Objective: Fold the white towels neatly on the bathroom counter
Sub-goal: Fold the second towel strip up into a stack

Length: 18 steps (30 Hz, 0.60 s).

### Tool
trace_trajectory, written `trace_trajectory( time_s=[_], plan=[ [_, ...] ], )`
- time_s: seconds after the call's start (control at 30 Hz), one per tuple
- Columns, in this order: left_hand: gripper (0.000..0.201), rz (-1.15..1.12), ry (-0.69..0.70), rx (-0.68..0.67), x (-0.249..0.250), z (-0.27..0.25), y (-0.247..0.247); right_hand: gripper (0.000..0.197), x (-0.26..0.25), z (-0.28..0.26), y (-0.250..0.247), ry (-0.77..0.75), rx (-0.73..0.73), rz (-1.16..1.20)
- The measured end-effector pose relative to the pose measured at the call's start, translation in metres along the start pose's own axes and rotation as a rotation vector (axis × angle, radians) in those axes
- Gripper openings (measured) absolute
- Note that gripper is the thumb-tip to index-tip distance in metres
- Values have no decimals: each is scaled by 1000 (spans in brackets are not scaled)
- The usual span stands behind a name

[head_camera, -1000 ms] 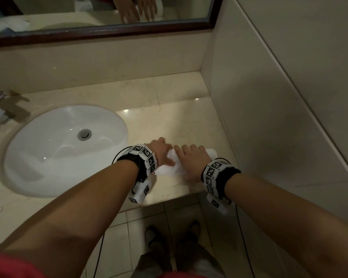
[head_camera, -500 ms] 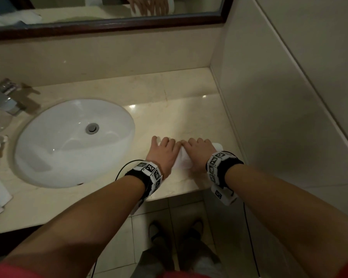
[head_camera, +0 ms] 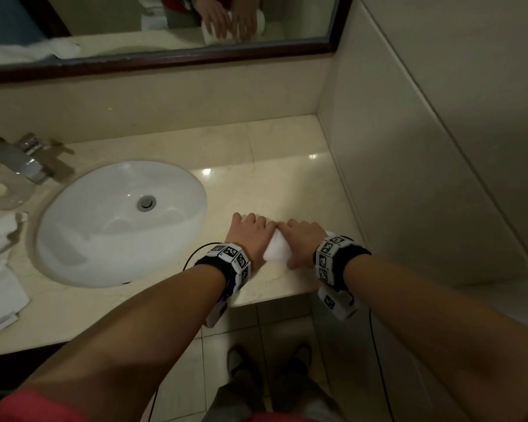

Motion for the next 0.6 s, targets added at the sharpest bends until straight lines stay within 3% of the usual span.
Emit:
trace_trajectory(
  time_s=[0.27, 0.4, 0.47, 0.6],
  plan=[
    [56, -77, -192, -17, -27, -31, -73, 100, -19, -28, -76, -102, 235, -24],
    [48, -85, -319, -29, -54, -64, -92, 80, -53, -23, -104, -209, 225, 10],
    [56, -78, -351, -6, -71, -86, -96, 69, -77, -21, -115, -254, 231, 33],
    [68, -74, -402, 132, -109, -137, -101, 66, -127, -17, -122, -320, 192, 161]
  ],
)
Point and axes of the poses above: each hand's wrist, its own z-axis towards the middle knuckle, its own y-axis out of the palm, x = y × z, the point moved 7 cm from there along z, towards the middle knuckle, and after that the axes turned 13 degrees about -z, right-handed, at the moved point
